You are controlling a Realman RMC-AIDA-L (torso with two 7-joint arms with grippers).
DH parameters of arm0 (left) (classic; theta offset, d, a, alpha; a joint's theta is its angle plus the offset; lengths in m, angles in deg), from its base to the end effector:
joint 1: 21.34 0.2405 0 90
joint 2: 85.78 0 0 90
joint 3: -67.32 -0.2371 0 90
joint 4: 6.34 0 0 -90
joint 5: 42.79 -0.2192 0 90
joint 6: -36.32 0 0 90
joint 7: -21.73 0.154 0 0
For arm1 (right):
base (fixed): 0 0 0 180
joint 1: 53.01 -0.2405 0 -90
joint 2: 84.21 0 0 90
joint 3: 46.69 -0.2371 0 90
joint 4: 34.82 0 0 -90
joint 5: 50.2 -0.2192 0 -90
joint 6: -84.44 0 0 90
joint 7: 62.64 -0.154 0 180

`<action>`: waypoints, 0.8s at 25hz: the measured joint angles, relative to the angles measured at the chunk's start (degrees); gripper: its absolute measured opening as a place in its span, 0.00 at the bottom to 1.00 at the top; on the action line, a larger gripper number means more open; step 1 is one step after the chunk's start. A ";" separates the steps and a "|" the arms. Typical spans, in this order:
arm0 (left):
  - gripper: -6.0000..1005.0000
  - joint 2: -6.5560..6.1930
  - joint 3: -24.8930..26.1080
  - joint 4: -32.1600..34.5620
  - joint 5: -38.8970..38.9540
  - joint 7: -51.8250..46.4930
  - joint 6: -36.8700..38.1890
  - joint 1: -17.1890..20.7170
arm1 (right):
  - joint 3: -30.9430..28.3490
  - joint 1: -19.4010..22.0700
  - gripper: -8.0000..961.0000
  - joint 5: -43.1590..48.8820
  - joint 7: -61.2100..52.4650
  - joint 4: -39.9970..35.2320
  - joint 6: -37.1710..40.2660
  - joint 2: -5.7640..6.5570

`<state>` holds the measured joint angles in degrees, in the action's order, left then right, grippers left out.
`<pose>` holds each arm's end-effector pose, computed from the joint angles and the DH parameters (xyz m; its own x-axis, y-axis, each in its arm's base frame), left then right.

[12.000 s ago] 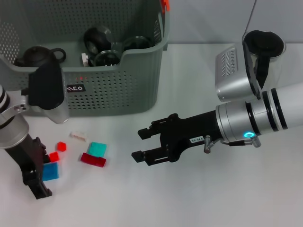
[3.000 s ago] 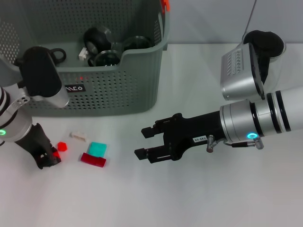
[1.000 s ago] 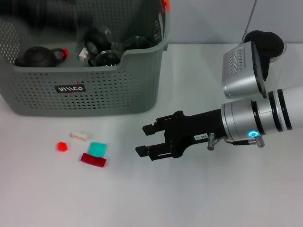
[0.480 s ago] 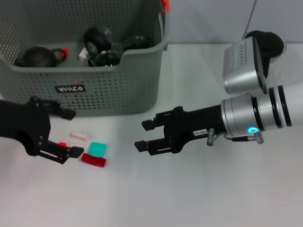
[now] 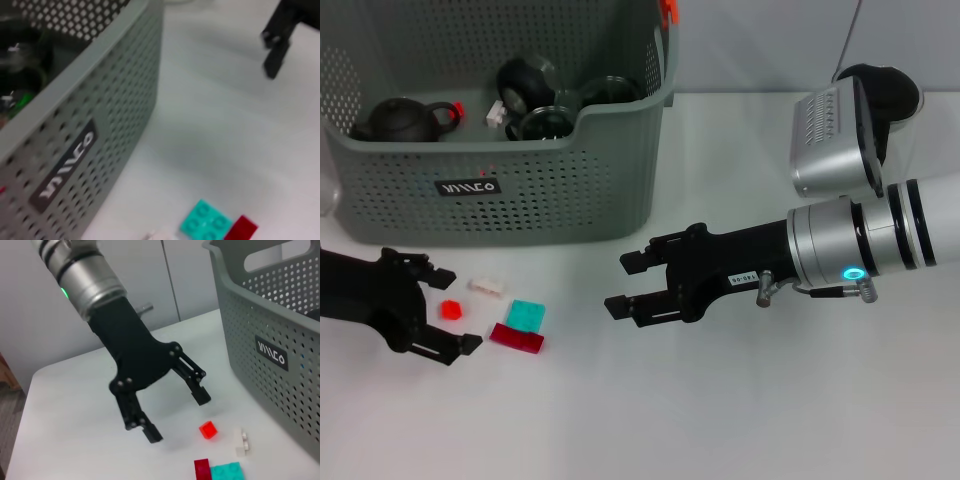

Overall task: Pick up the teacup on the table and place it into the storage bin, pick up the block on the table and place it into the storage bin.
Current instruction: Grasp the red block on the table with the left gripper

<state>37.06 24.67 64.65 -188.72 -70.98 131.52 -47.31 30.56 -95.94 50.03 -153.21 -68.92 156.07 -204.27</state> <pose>-0.2737 0.3187 0.0560 0.9129 0.4043 -0.0562 0.3659 -0.8715 -0.3265 0.1519 0.3559 -0.0935 0.9122 -0.2971 -0.2820 -0.3073 -0.9516 0.0084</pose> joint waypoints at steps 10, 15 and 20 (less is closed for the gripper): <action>0.92 0.60 -0.53 -4.00 -2.85 -0.60 -8.48 -0.39 | 0.00 0.02 0.70 -0.27 0.72 0.00 -0.10 -0.09; 0.91 0.35 -1.60 -6.47 -5.23 -2.24 -11.59 -1.10 | 0.00 0.02 0.70 -0.30 0.75 0.00 -0.09 -0.09; 0.91 0.50 -2.37 -7.87 -5.70 -2.41 -13.81 -1.63 | 0.00 -0.14 0.70 -0.31 0.75 0.00 -0.12 -0.09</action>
<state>37.57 22.30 56.78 -194.43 -73.39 117.71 -48.94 30.56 -96.08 49.72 -152.46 -68.92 155.95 -204.36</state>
